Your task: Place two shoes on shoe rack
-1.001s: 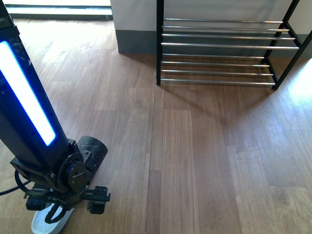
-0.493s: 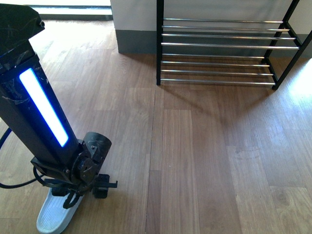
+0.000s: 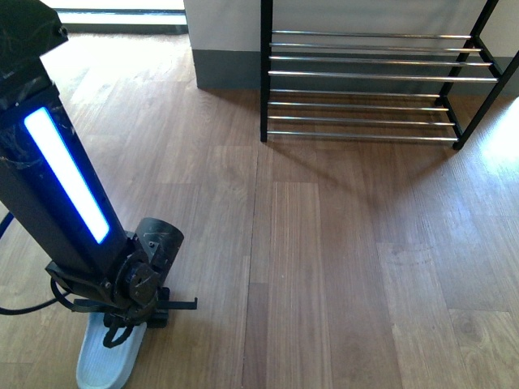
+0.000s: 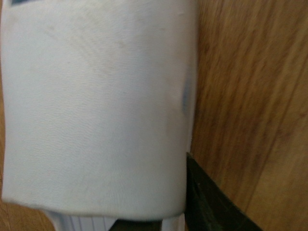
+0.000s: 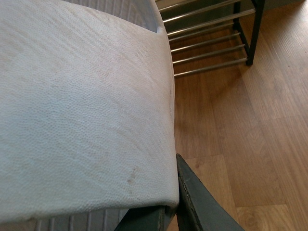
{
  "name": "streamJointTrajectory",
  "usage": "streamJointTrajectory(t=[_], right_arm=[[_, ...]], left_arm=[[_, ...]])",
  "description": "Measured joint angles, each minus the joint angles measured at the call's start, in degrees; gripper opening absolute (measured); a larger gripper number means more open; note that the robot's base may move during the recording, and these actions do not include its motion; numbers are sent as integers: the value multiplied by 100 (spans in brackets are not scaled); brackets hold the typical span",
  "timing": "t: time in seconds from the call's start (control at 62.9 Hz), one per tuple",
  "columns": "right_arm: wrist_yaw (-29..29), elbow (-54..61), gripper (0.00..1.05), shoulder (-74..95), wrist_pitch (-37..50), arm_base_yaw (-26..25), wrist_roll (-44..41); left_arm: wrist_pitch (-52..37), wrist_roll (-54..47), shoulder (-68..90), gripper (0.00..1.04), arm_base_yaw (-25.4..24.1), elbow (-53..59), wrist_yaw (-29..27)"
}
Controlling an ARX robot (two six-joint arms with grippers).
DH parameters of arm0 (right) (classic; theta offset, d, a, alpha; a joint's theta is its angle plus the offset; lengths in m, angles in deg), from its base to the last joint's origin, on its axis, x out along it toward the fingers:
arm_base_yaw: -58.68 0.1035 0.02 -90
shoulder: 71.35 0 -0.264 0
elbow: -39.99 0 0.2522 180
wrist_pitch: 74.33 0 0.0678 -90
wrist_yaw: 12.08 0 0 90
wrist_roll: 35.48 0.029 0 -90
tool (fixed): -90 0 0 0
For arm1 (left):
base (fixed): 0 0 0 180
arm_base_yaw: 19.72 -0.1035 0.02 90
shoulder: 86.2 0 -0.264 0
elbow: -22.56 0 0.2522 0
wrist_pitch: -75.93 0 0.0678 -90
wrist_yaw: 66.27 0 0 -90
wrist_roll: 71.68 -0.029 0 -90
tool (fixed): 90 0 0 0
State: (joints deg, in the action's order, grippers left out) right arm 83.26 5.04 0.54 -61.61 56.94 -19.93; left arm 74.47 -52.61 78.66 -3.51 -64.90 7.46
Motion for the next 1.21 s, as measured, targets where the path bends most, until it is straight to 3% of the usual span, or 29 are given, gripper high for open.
streamJointTrajectory(t=[0.508,0.699,0.969,1.207], right_arm=[[0,0,1,0,0,0,0],[0,0,1,0,0,0,0],[0,0,1,0,0,0,0],[0,0,1,0,0,0,0]], left_arm=[[-1294,-142,-3845,2,-164,2398,-544],[-1300,-507,-5567,2,-114,3440,-688],[-31,-874,-8754,2,435,4649,-1307],[1373,-903,-11018,2,1119,4972,-2406]])
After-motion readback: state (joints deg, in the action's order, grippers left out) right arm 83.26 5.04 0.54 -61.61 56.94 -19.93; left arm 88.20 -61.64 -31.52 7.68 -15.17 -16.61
